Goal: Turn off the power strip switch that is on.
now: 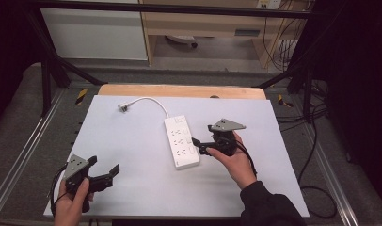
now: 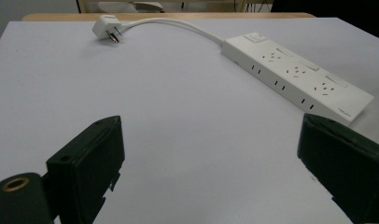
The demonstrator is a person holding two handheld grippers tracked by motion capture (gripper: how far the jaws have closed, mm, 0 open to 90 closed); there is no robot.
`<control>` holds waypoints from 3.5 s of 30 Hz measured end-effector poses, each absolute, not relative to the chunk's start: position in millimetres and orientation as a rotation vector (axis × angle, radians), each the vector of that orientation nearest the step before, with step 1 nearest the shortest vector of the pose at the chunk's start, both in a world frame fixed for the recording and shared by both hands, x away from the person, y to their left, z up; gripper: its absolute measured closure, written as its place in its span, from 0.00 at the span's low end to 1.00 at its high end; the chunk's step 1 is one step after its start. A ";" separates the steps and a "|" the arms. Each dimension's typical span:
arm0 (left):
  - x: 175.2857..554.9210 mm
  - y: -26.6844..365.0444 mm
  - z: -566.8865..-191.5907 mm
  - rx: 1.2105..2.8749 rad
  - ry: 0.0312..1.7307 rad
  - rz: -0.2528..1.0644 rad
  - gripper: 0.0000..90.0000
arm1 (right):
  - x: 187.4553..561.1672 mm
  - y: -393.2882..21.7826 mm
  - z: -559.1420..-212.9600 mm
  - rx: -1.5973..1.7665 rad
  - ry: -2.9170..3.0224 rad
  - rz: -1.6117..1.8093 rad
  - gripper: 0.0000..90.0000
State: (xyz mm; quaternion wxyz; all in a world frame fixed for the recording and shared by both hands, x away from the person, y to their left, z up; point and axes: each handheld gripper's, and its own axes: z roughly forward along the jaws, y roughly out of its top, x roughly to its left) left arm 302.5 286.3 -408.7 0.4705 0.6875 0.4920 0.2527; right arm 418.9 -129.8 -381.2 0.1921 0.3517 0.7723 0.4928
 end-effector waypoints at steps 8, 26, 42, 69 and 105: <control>302.5 286.1 -408.5 1.685 1.202 0.620 0.08 | 426.2 -125.9 -375.8 0.941 2.154 1.379 0.57; 302.4 285.5 -408.2 1.693 1.194 0.628 0.08 | 438.9 -120.8 -366.5 0.866 2.121 1.431 0.88; 302.2 284.7 -408.0 1.695 1.189 0.627 0.08 | 445.0 -118.7 -359.0 0.871 2.122 1.458 0.90; 302.6 284.0 -408.1 1.707 1.182 0.638 0.08 | 469.5 -106.9 -377.7 0.960 2.130 1.481 1.00; 302.9 283.0 -408.4 1.716 1.174 0.633 0.08 | 484.4 -89.6 -405.6 1.027 2.215 1.401 1.00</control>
